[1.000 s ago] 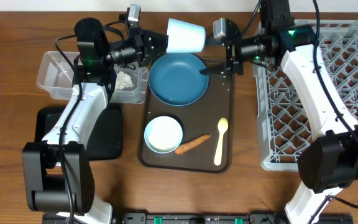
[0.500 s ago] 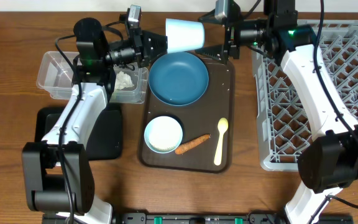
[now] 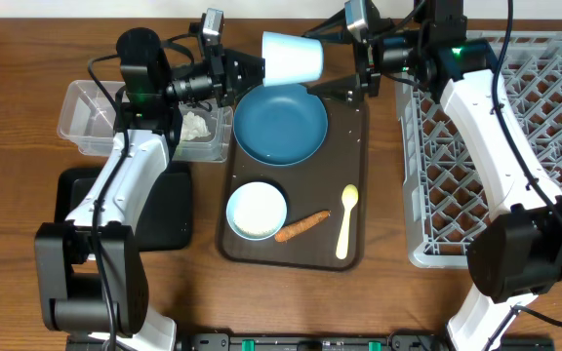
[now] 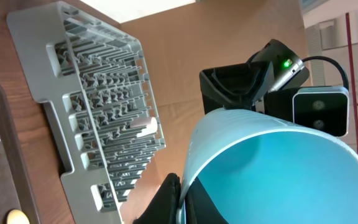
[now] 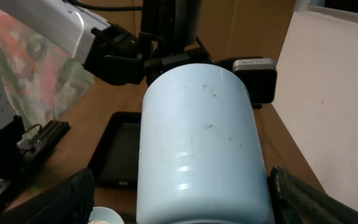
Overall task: Sort waste into correct bins and load items into the dishwasher rack
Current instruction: 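Grasp the light-blue cup with the right gripper and release the left, then carry the cup with the right gripper and place it in the rack, then reach the right gripper to the blue plate and grasp its rim, then lift the blue plate with the right gripper and set it in the rack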
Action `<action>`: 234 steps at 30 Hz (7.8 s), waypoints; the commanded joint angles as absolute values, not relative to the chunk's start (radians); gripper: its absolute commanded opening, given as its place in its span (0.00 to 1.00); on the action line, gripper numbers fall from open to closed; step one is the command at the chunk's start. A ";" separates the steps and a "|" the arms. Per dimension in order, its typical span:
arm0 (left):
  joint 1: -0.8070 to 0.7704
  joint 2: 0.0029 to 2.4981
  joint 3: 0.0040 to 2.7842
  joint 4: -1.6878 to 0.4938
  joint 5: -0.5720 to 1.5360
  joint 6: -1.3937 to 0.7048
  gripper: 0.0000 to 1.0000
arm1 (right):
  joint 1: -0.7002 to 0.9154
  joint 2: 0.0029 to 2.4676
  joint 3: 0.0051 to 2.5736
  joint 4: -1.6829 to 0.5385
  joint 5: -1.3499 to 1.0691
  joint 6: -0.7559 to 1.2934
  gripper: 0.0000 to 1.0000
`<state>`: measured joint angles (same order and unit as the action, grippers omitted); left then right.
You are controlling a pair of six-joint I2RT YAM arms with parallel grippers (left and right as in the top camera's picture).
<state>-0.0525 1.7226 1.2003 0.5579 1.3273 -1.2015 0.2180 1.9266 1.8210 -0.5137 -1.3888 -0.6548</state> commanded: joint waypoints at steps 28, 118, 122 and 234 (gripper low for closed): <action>-0.052 1.725 1.200 0.566 1.335 -1.197 0.06 | 0.294 1.910 1.836 -0.516 -1.282 -0.643 0.54; -0.049 1.418 1.203 -0.651 0.212 -0.165 0.50 | -0.588 2.019 1.835 -1.392 -0.064 0.073 0.98; -0.049 1.418 1.202 -0.651 0.212 -0.165 0.50 | -0.583 2.019 1.835 -1.383 -0.216 -0.003 0.90; 0.052 1.418 1.201 -0.774 0.130 -0.200 0.55 | -0.355 2.040 1.969 -0.441 0.927 -0.527 0.01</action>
